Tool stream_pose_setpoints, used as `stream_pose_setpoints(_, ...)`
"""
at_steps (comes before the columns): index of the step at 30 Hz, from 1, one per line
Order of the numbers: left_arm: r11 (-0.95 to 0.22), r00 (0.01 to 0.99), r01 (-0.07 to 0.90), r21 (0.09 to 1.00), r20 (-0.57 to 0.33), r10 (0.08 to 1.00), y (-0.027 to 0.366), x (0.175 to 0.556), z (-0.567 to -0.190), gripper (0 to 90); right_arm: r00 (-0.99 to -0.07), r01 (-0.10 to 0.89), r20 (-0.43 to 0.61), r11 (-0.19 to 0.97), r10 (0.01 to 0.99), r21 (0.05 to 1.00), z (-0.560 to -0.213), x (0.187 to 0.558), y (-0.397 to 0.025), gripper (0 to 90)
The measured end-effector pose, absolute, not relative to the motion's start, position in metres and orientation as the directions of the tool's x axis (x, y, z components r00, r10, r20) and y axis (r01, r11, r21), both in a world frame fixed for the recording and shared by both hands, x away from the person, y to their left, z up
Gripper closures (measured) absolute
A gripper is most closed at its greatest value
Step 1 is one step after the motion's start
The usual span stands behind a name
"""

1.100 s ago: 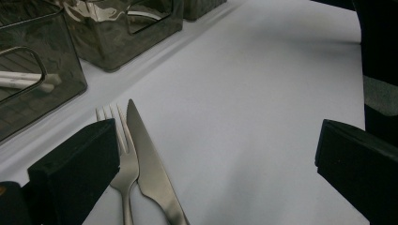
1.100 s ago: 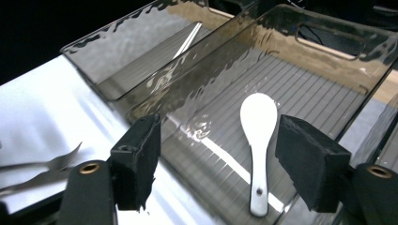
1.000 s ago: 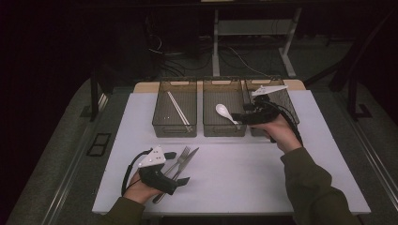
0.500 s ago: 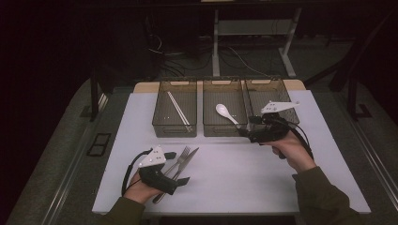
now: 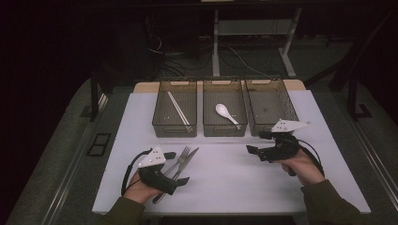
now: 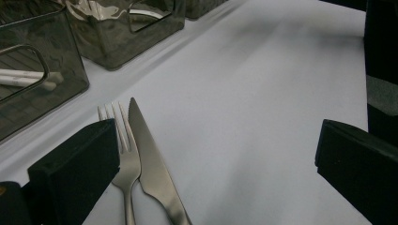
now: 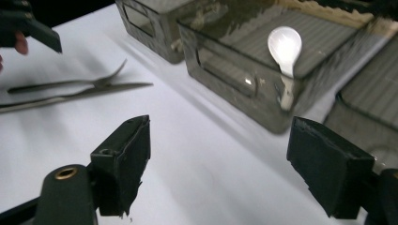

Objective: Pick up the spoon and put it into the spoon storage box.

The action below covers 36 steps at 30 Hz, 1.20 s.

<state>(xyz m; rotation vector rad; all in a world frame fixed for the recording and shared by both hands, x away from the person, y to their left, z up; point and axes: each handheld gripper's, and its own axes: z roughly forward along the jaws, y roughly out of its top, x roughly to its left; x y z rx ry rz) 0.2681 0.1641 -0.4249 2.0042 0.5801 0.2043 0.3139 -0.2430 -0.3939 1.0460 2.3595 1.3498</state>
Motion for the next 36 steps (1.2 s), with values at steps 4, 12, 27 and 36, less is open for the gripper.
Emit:
stream_pose_setpoints(4,-0.391,0.871,0.31,0.866,-0.094,0.482,0.165,0.268,-0.424,0.0,-0.708,0.473,0.148,0.307,0.691,0.826,-0.402,0.304,-0.251,20.9)
stream_pose_setpoints(12,-0.398,0.872,0.309,0.864,-0.09,0.481,0.164,0.268,-0.424,0.0,-0.684,0.476,0.137,0.295,0.716,0.828,-0.413,0.287,-0.264,20.1)
stream_pose_setpoints(27,-0.395,0.87,0.31,0.865,-0.09,0.485,0.164,0.268,-0.424,0.0,-0.654,0.498,0.151,0.272,0.741,0.823,-0.429,0.258,-0.295,20.1)
stream_pose_setpoints(36,-0.401,0.868,0.309,0.863,-0.083,0.49,0.164,0.267,-0.424,0.0,-0.65,0.506,0.157,0.269,0.744,0.82,-0.433,0.244,-0.306,20.1)
